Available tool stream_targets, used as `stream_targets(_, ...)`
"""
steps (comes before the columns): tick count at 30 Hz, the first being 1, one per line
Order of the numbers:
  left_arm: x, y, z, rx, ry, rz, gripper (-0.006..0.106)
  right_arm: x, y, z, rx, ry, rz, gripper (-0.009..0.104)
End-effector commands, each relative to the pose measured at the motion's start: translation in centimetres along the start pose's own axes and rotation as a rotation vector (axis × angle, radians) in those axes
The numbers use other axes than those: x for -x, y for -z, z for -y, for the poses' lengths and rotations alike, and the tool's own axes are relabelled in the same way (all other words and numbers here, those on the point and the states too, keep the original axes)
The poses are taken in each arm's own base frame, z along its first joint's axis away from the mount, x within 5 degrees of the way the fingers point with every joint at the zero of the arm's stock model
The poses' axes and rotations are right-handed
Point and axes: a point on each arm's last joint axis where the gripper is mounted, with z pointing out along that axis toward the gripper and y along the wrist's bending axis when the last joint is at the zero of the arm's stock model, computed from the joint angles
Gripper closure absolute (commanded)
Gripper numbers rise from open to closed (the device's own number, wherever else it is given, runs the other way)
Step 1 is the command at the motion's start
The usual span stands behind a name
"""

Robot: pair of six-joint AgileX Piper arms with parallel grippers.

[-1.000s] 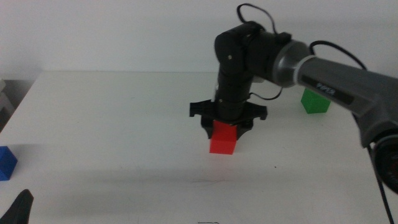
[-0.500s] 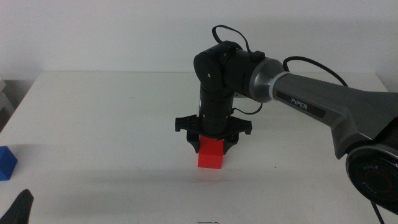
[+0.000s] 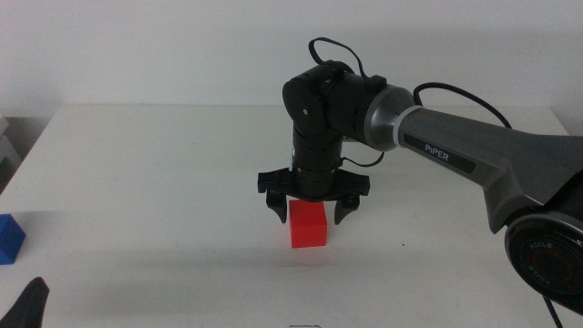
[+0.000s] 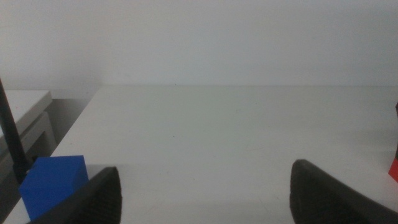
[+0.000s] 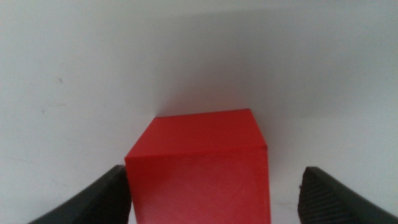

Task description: Stack red cubes first, then green, then blue cubes in a specific spot.

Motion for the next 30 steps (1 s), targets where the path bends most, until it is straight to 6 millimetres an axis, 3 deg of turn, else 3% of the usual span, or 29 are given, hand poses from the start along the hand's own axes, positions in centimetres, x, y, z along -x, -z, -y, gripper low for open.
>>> stream_targets(1,0.9,0.2,0.0,-0.007,0.020,0.102,0.010,-0.2,4.3,0.4,0.006,0.018,0.041,0.015)
stream_targets(9,0.9,0.2,0.0,-0.007,0.020,0.102,0.010,-0.5,8.2,0.5,0.054,0.028,0.111,0.015)
stream_targets(15,0.9,0.2,0.0,-0.007,0.020,0.102,0.010,-0.5,14.3,1.3,0.114,0.102,0.258,0.015)
stream_targets(17,0.9,0.2,0.0,-0.007,0.020,0.102,0.010,-0.4,16.5,2.6,0.112,0.129,0.314,0.015)
stream_targets(22,0.9,0.2,0.0,-0.007,0.020,0.102,0.010,1.5,19.0,7.1,0.021,0.189,0.415,0.015)
stream_targets(30,0.9,0.2,0.0,-0.007,0.020,0.102,0.010,6.4,18.2,15.9,-0.096,0.092,0.422,0.015)
